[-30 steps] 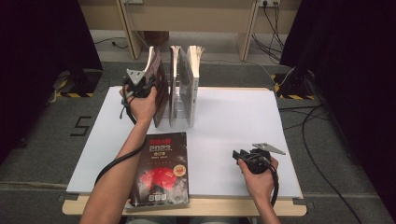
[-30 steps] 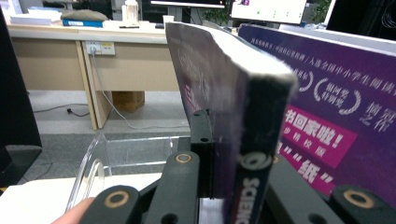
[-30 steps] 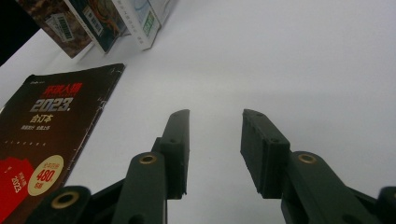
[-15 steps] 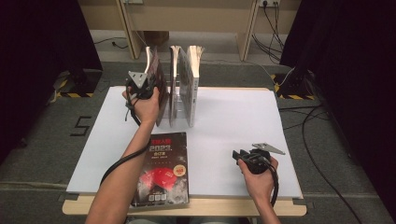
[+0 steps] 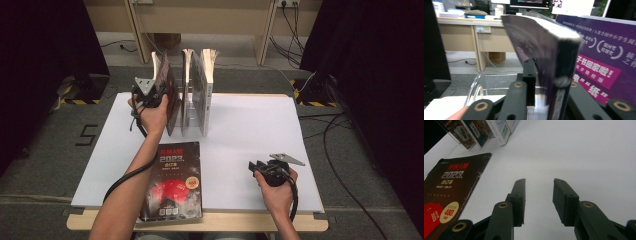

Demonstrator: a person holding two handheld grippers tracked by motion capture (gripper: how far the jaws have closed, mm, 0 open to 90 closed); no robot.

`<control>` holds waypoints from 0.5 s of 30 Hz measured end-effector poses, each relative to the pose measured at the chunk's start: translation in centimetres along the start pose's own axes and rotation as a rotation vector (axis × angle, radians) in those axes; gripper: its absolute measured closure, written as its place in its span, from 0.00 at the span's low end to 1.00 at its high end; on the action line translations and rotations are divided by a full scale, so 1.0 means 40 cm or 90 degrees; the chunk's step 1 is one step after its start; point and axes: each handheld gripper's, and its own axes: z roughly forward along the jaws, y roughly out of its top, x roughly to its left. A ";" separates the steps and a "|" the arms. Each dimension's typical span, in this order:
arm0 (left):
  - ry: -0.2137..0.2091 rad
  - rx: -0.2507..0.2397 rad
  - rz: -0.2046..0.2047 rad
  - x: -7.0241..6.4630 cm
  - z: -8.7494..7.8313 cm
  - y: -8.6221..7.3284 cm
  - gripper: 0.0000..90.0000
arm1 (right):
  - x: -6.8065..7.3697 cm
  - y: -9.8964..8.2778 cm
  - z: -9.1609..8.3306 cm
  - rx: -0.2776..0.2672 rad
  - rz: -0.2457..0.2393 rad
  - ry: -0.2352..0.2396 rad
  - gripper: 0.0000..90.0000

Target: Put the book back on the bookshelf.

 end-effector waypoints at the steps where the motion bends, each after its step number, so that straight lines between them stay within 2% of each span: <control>1: -0.006 0.002 -0.003 0.005 -0.001 0.000 0.80 | 0.000 0.000 0.000 0.001 -0.001 0.000 0.71; 8: -0.025 0.015 -0.025 0.037 -0.009 -0.009 0.70 | 0.004 -0.001 0.002 0.002 -0.001 0.001 0.71; 15: -0.032 0.021 -0.046 0.055 -0.014 -0.016 0.65 | 0.005 -0.001 0.003 0.001 -0.007 -0.002 0.70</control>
